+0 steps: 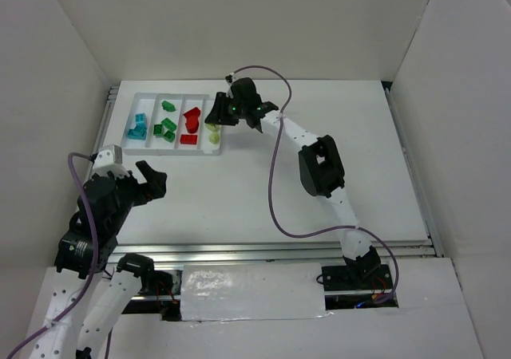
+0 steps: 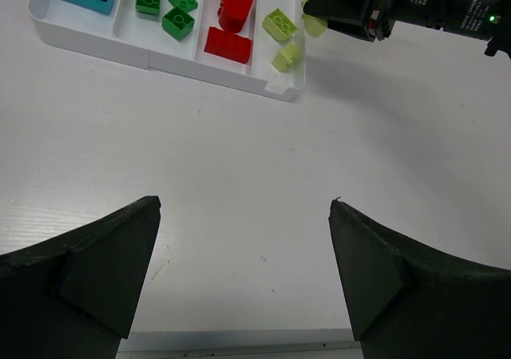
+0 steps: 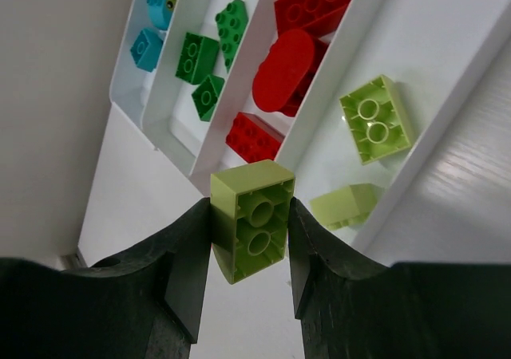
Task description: Sort the legos into containers by color
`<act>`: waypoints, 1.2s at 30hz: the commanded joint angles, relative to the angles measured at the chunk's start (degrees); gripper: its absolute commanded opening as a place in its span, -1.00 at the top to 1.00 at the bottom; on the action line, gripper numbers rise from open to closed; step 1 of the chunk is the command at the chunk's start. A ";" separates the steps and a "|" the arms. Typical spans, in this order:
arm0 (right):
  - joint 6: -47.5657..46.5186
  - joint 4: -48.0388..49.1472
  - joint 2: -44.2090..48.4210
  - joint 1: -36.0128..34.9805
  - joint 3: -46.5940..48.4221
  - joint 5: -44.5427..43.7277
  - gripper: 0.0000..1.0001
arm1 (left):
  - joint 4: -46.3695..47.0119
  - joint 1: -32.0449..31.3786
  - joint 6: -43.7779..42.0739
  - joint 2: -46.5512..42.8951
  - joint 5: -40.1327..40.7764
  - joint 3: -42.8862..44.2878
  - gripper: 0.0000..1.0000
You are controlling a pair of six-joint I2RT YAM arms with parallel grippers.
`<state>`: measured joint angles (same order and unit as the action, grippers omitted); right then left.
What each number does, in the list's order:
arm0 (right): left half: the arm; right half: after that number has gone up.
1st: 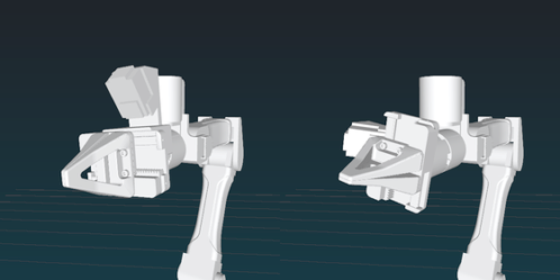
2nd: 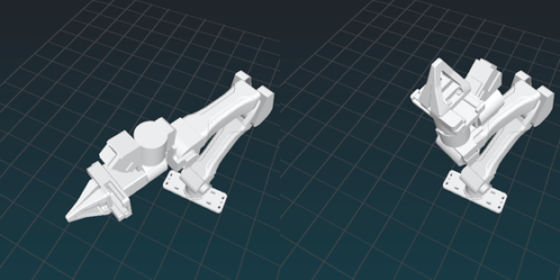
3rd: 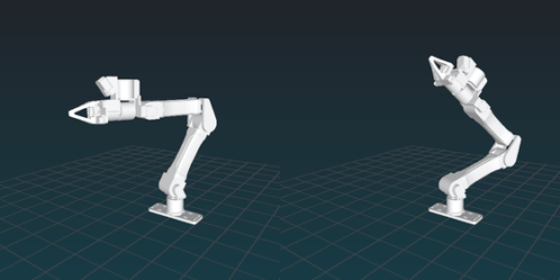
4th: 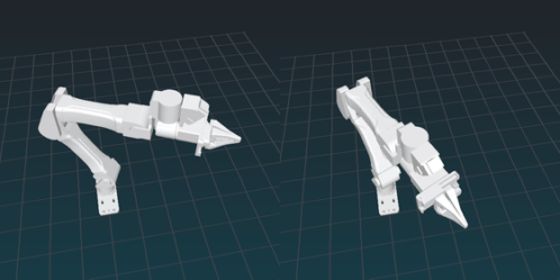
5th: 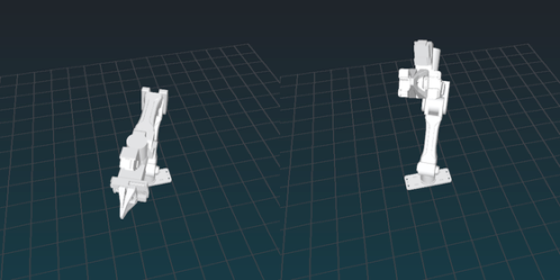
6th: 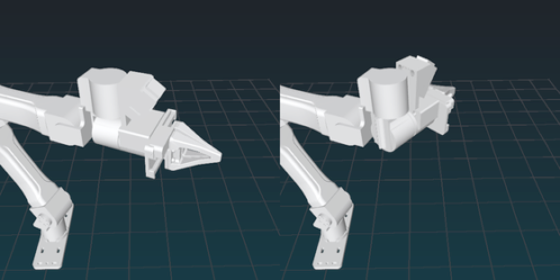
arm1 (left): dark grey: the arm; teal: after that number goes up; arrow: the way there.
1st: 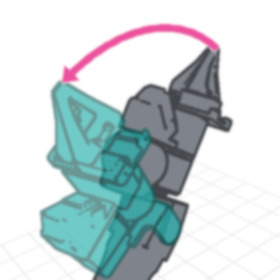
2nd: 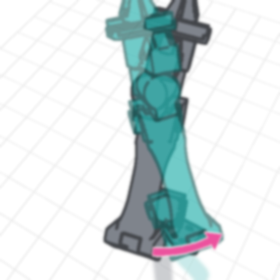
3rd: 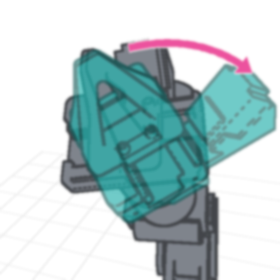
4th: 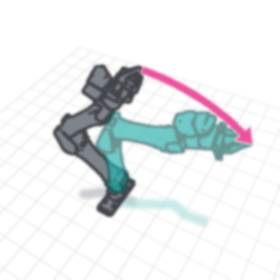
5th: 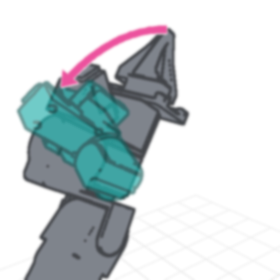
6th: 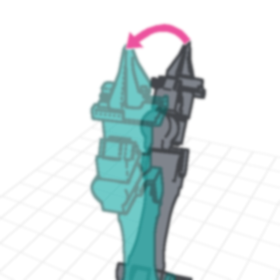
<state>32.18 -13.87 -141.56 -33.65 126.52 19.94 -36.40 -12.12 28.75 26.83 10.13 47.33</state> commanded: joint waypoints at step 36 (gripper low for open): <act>13.17 10.00 -4.87 -2.47 -1.71 -1.22 -0.28 | 2.65 -0.10 -1.59 -1.96 -1.87 0.04 -0.99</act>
<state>44.97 -4.82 -146.41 -35.51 124.88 18.87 -35.86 -12.14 28.45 25.58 8.56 47.22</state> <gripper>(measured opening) 0.638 0.994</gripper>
